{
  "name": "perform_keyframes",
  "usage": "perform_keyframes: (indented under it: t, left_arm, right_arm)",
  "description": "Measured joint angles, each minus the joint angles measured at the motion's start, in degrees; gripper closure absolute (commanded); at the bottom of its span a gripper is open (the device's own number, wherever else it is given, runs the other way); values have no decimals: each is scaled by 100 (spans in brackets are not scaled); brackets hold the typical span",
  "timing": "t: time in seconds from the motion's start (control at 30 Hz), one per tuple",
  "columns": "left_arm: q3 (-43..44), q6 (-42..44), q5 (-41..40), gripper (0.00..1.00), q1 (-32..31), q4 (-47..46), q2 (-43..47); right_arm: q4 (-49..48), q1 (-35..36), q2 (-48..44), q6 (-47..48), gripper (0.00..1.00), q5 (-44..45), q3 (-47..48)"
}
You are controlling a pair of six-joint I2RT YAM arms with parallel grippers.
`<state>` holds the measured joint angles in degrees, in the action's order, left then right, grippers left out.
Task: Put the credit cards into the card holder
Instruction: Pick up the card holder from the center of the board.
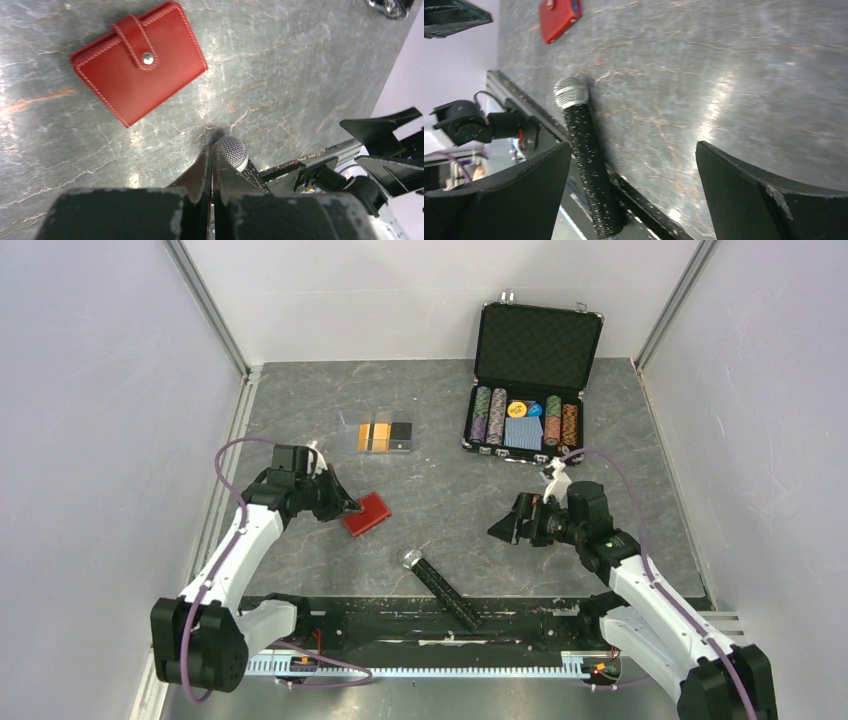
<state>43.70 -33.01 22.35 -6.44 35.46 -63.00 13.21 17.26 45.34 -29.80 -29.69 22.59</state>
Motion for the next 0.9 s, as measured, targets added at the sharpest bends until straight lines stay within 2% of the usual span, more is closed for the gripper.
perform_keyframes:
  t: [0.1, 0.2, 0.3, 0.4, 0.67, 0.9]
  left_arm:
    - [-2, -26, 9, 64, -308, -44, 87]
    - [-2, -76, -192, 45, -435, -33, 44]
    - [-2, -116, -636, 44, -431, 26, -216]
    - [-46, -153, -1019, 48, -426, 42, -691]
    - [-490, -313, -1233, 52, -424, -293, -1611]
    - [-463, -350, -1327, 48, -424, -474, -1714]
  right_arm:
    - [-376, 459, 229, -326, 2, 13, 20]
    - [-562, 817, 444, -518, 2, 96, 136]
    - [-634, 992, 535, -599, 2, 223, 275]
    - [-669, 1054, 538, -621, 2, 345, 330]
    - [-599, 1110, 540, -614, 2, 579, 330]
    - [-544, 1121, 658, -573, 2, 656, 330]
